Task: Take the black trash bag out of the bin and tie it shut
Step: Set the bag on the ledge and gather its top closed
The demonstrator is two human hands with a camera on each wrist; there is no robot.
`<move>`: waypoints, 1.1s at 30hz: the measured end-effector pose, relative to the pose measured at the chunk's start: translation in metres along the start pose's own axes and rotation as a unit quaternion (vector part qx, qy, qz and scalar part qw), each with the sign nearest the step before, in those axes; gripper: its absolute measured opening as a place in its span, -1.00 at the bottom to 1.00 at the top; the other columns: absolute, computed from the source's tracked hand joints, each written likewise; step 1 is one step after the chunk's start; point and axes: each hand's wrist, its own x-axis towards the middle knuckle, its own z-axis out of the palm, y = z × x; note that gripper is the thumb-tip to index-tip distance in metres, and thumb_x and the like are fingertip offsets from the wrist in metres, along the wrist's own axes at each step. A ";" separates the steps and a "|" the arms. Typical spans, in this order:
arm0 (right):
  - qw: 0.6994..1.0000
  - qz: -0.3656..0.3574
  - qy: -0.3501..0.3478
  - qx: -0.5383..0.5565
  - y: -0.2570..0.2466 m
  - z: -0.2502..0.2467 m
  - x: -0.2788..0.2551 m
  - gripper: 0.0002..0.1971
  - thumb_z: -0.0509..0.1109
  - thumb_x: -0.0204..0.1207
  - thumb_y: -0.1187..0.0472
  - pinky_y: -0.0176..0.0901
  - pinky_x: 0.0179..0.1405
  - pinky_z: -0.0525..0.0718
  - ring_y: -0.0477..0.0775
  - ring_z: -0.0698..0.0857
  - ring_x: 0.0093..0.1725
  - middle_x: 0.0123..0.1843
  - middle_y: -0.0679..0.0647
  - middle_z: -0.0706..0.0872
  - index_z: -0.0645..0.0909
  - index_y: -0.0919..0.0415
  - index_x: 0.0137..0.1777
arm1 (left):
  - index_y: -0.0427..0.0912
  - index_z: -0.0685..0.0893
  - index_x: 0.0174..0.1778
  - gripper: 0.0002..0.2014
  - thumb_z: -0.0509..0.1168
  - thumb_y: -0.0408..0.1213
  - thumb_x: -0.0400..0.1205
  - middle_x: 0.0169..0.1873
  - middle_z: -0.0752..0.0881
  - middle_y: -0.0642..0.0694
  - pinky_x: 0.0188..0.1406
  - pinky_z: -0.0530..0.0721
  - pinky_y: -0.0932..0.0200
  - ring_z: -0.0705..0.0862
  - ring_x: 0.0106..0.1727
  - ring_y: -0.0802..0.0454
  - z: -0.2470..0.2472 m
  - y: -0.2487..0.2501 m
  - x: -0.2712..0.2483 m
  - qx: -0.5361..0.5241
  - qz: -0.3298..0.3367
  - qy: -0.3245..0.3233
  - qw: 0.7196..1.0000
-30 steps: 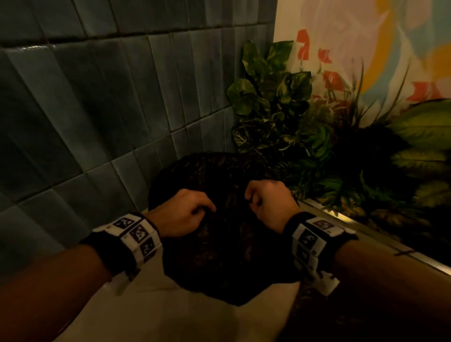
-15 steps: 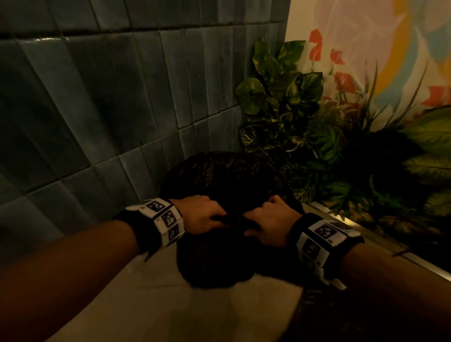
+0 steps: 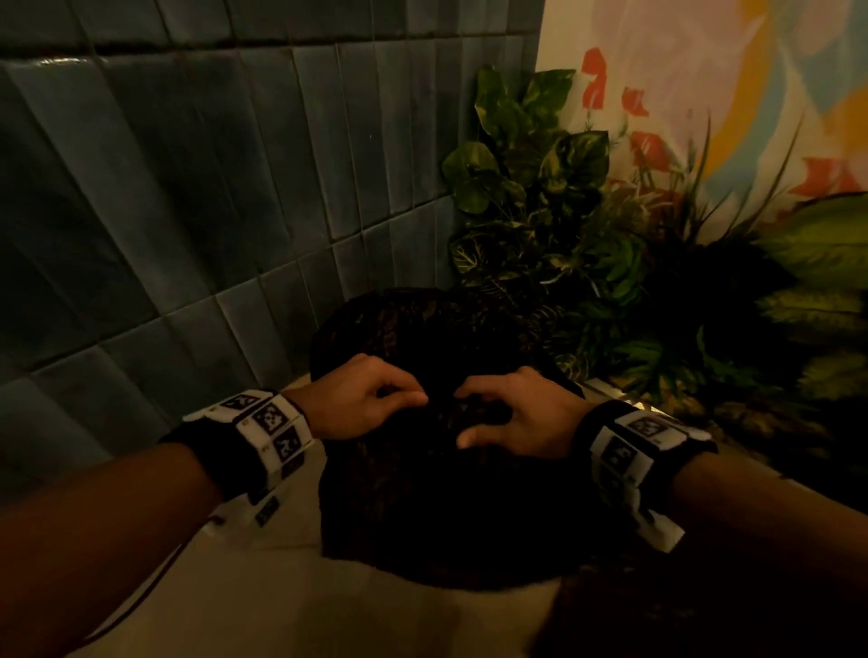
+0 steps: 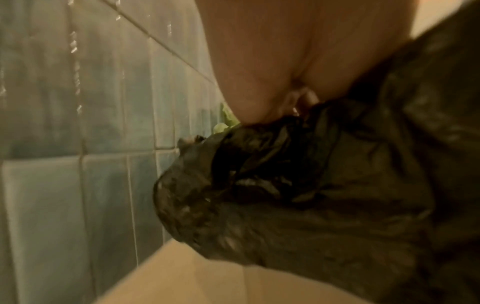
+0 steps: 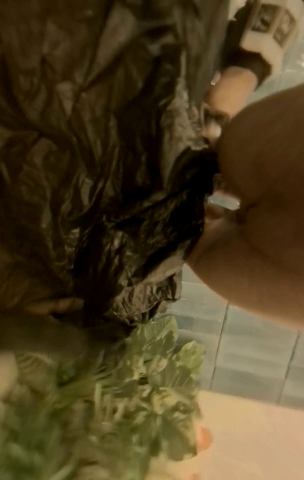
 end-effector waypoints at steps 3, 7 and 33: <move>0.996 -0.020 0.082 0.033 -0.002 0.002 0.005 -0.72 0.43 0.48 -0.04 -0.18 0.08 0.68 -0.12 0.70 0.01 0.01 -0.08 0.76 0.64 0.00 0.15 | -0.10 0.79 -0.09 -0.80 0.28 -0.12 0.64 -0.19 0.83 0.04 -0.07 0.69 0.14 0.75 -0.15 0.19 0.000 -0.005 0.004 0.049 -0.032 0.024 0.998; 0.986 0.009 0.161 0.054 0.001 0.007 0.010 -0.76 0.39 0.49 0.32 -0.36 -0.16 0.59 -0.03 0.68 -0.06 -0.05 0.01 0.70 0.56 0.12 0.14 | -0.06 0.68 -0.12 -0.94 0.33 -0.17 0.60 -0.25 0.78 0.01 -0.06 0.68 0.11 0.71 -0.19 0.15 0.007 -0.006 0.008 0.077 -0.057 0.121 0.988; 0.948 0.022 0.069 -0.310 0.015 0.021 -0.018 -0.62 0.17 0.46 0.07 0.21 0.23 0.58 0.33 0.66 0.16 0.19 0.24 0.66 0.47 0.18 0.24 | -0.19 0.40 0.32 -0.57 0.09 -0.19 0.52 -0.15 0.78 -0.03 -0.08 0.48 0.14 0.71 -0.22 0.00 0.052 -0.008 -0.027 0.367 0.117 0.093 0.918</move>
